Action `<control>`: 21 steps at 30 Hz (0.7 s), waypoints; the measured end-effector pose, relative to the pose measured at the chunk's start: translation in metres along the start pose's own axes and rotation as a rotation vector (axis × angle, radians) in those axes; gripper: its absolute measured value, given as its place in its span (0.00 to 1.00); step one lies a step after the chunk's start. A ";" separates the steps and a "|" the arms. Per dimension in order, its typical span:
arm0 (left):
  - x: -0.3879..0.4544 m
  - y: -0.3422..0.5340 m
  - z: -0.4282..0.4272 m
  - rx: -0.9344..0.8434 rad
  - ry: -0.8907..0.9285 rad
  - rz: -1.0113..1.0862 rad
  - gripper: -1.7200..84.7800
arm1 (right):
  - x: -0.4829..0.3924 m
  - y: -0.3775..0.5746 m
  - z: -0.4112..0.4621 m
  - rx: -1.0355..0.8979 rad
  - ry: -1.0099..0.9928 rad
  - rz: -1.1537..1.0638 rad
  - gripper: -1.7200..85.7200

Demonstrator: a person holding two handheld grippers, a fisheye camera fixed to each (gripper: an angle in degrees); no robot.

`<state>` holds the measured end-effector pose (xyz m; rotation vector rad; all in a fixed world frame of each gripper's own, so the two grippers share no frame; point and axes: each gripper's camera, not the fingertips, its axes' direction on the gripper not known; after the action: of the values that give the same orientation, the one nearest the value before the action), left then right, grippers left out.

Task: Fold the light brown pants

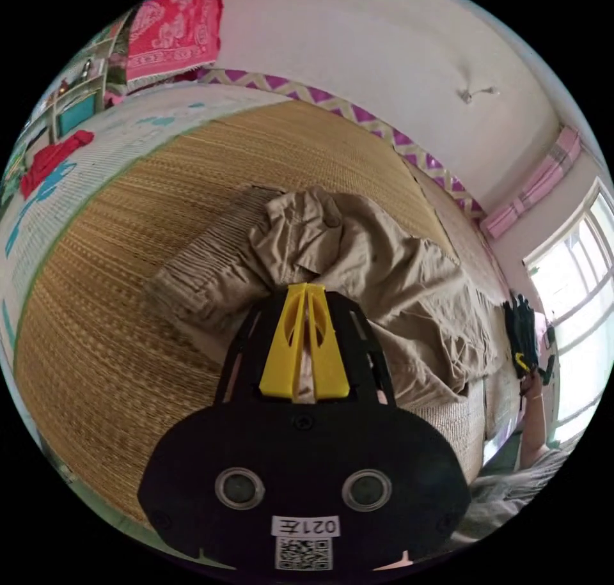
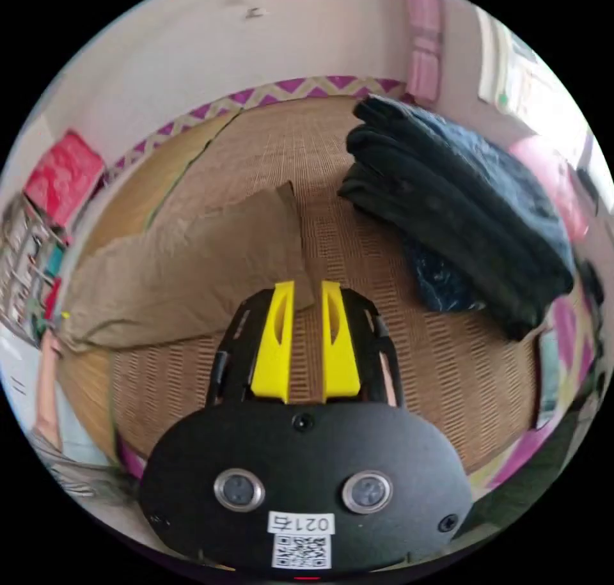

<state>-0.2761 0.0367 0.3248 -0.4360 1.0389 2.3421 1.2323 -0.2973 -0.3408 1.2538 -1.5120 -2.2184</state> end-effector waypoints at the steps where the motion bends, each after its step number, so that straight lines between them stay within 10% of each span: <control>1: -0.011 0.009 -0.015 0.075 -0.038 -0.029 0.01 | 0.033 0.023 0.025 -0.027 -0.103 0.083 0.13; 6: -0.058 0.027 -0.038 0.129 -0.046 -0.096 0.01 | 0.149 0.115 0.151 -0.089 -0.499 0.422 0.14; 21: -0.110 0.047 -0.080 0.145 0.045 -0.099 0.01 | 0.184 0.036 0.265 0.115 -0.570 0.531 0.03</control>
<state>-0.2090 -0.0873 0.3541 -0.4749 1.1717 2.1629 0.9155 -0.2370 -0.3757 0.1634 -1.8945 -2.2161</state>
